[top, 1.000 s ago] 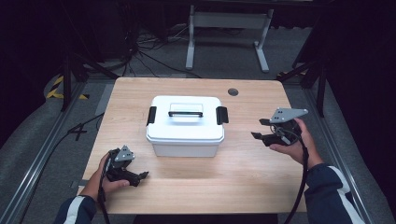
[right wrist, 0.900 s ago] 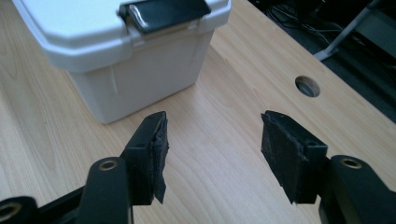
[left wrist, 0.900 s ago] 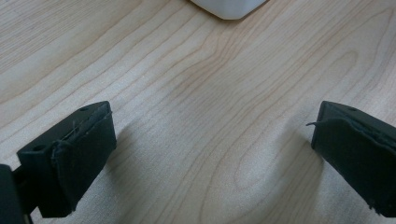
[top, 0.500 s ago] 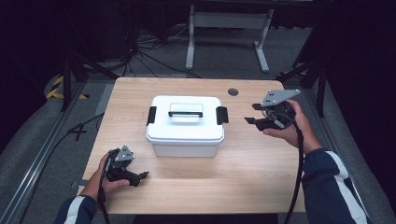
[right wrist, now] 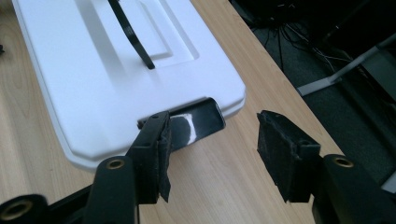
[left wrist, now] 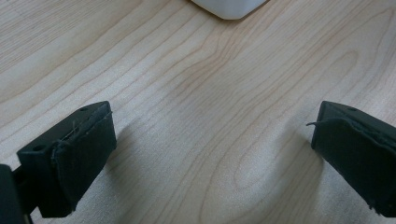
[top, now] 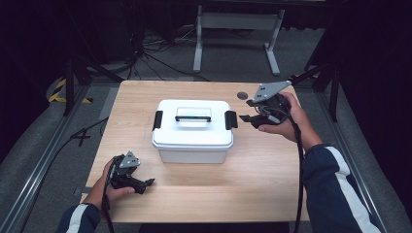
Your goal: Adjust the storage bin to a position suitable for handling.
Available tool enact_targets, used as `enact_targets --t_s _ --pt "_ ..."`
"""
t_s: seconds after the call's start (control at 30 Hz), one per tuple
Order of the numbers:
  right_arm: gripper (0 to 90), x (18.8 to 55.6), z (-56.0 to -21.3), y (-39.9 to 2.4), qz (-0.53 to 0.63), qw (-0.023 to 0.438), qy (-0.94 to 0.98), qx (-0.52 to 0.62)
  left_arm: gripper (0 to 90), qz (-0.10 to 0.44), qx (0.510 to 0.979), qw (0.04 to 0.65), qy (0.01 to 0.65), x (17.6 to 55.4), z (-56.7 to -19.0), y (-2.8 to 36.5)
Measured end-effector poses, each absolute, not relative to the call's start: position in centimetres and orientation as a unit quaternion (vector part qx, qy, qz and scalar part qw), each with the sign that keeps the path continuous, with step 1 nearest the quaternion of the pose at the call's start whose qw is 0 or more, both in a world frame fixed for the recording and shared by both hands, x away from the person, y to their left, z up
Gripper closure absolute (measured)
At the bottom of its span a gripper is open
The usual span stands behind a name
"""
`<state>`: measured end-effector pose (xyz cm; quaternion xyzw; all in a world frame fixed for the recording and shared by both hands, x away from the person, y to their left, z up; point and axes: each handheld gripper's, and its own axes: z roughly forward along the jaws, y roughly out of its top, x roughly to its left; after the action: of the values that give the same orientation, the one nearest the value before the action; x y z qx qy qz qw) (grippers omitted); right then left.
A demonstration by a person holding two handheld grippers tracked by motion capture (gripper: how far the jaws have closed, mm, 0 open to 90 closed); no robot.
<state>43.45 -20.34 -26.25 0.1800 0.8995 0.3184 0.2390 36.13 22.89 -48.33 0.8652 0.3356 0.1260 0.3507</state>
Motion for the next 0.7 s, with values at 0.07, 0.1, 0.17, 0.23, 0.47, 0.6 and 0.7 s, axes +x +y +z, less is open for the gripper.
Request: enact_targets --t_s 0.07,0.1,0.17,0.23,0.47,0.6,0.7 --pt "45.5 43.6 -26.2 -19.6 0.315 0.236 0.903 0.171 0.4 0.126 0.865 0.351 0.336 36.1 -48.3 22.9" --pt "45.5 43.7 -26.2 -19.4 0.313 0.235 0.904 0.169 0.4 0.126 0.865 0.351 0.335 36.1 -48.3 22.9" --pt "45.5 43.8 -26.2 -18.8 0.310 0.232 0.908 0.161 0.4 0.126 0.865 0.350 0.335 36.1 -48.3 22.9" --pt "45.5 43.8 -26.2 -18.1 0.305 0.229 0.911 0.154 0.4 0.127 0.866 0.350 0.334 36.1 -48.3 22.9" --pt "45.5 43.9 -26.3 -16.6 0.298 0.220 0.919 0.135 0.5 0.127 0.865 0.348 0.338 35.9 -48.3 23.0" --pt "45.9 44.1 -26.3 -15.7 0.290 0.213 0.925 0.120 0.6 0.129 0.862 0.349 0.344 35.5 -48.3 23.1" --pt "46.4 44.4 -26.4 -14.6 0.284 0.209 0.930 0.102 0.6 0.130 0.862 0.346 0.348 35.1 -48.3 23.5"
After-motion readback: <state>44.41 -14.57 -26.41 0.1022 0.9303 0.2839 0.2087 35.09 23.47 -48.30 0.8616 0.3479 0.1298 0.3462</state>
